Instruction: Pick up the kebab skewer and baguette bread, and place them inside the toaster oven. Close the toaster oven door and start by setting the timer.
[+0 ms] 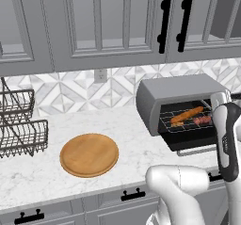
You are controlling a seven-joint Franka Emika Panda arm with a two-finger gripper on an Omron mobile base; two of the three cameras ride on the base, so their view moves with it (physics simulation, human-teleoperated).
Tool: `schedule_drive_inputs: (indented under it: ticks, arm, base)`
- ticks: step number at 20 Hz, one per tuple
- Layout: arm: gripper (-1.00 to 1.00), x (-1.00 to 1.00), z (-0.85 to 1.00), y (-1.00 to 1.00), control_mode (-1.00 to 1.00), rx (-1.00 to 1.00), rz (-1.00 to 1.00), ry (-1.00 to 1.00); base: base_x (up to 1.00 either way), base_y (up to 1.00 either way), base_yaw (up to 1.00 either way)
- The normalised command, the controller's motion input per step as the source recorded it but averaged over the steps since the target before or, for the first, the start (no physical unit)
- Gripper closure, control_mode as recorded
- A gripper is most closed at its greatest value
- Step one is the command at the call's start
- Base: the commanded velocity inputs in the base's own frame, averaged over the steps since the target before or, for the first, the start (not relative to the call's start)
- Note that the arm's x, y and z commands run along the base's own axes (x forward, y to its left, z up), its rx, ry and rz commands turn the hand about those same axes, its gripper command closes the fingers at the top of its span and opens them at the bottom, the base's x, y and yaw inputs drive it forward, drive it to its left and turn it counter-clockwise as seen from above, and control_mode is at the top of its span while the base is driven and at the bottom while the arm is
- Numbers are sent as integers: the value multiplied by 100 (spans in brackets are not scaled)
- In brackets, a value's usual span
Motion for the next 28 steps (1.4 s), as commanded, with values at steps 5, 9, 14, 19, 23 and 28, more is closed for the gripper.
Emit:
schedule_drive_inputs:
  ticks: [5, 9, 14, 19, 23, 28]
  arm:
    - [100, 42, -2, -67, -100, 0, 7, 0]
    - [100, 30, -33, -51, -100, -1, 1, 0]
    - [100, 38, -32, -45, -100, -1, 0, 0]
    - [100, 45, -13, -1, -100, 0, 0, 0]
    - [100, 27, -33, 0, -100, -5, 0, 0]
    - [100, 18, -37, 6, -100, -7, 0, 0]
  base:
    - [0, 0, 0]
    - [0, 0, 0]
    - [0, 0, 0]
    - [0, 0, 0]
    - [0, 0, 0]
    - [0, 0, 0]
